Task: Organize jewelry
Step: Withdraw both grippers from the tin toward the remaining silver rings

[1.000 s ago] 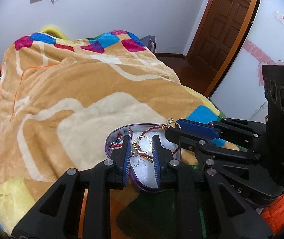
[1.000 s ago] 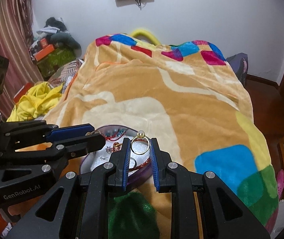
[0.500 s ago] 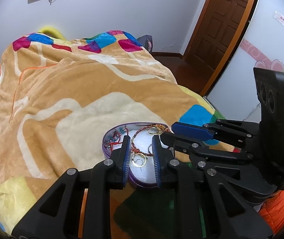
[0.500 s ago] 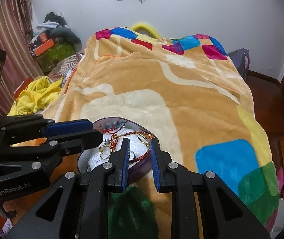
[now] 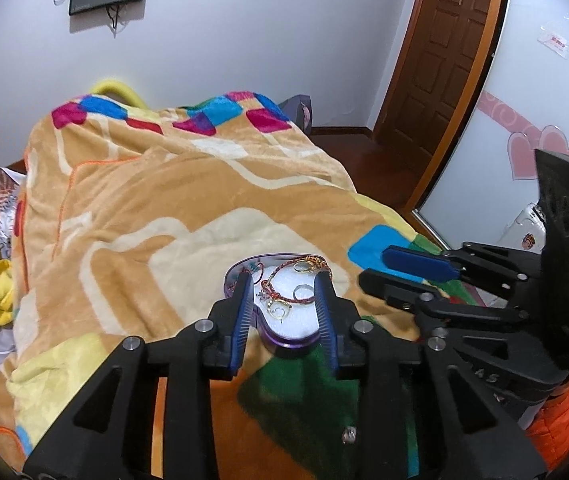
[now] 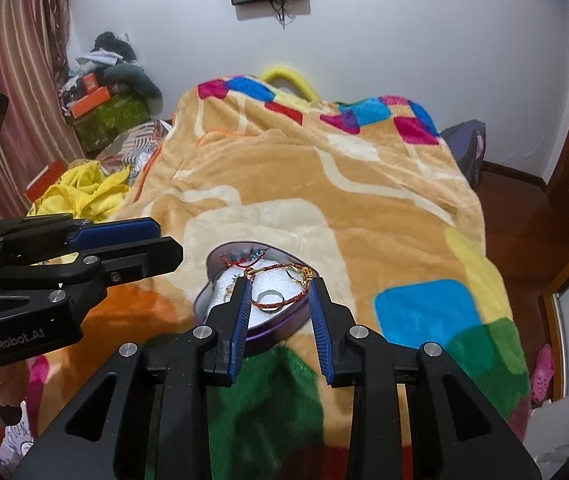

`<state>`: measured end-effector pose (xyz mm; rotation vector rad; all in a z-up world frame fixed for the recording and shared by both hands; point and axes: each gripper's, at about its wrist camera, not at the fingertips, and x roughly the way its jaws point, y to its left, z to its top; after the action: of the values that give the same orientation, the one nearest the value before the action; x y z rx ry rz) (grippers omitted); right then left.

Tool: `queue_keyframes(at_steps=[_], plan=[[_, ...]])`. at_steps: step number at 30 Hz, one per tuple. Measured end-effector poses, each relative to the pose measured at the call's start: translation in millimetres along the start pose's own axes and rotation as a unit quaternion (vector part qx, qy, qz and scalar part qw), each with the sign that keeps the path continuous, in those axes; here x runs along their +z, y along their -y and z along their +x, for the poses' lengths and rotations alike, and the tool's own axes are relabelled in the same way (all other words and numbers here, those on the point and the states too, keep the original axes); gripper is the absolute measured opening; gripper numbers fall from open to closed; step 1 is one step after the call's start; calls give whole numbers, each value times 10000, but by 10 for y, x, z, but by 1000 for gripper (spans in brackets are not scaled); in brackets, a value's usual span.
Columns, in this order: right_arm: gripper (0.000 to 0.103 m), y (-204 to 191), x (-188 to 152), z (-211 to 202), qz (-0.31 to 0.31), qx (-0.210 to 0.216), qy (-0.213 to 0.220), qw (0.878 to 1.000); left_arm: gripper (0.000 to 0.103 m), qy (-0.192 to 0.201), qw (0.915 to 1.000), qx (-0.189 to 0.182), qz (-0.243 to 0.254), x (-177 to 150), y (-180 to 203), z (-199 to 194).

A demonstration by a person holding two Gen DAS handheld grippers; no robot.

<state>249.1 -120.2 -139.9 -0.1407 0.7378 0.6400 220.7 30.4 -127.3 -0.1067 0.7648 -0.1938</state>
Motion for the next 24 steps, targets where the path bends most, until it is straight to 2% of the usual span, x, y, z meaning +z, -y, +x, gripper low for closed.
queue_keyframes(at_steps=[3,7,12,14,19,24], plan=[[27,-47,-32,-184,13,-42,152,9999,32,76,9999,61,42,-36,41,-154],[27,-137,-113,-415,-33,-142,321,9994,38,187,9996,177,108,-102,91,-334],[38,-223,-268,-601,-64,-249,431,9987,44,211,9993,240,186,-240,157,-515],[38,-237,-325,-628,-42,-255,404,9989,47,186,9994,242,174,-306,161,-561],[38,-284,-494,-635,15,-257,244,9994,48,22,9995,291,146,-476,153,-587],[38,-327,-728,-440,74,-187,-182,9996,48,-252,9992,291,78,-681,126,-516]])
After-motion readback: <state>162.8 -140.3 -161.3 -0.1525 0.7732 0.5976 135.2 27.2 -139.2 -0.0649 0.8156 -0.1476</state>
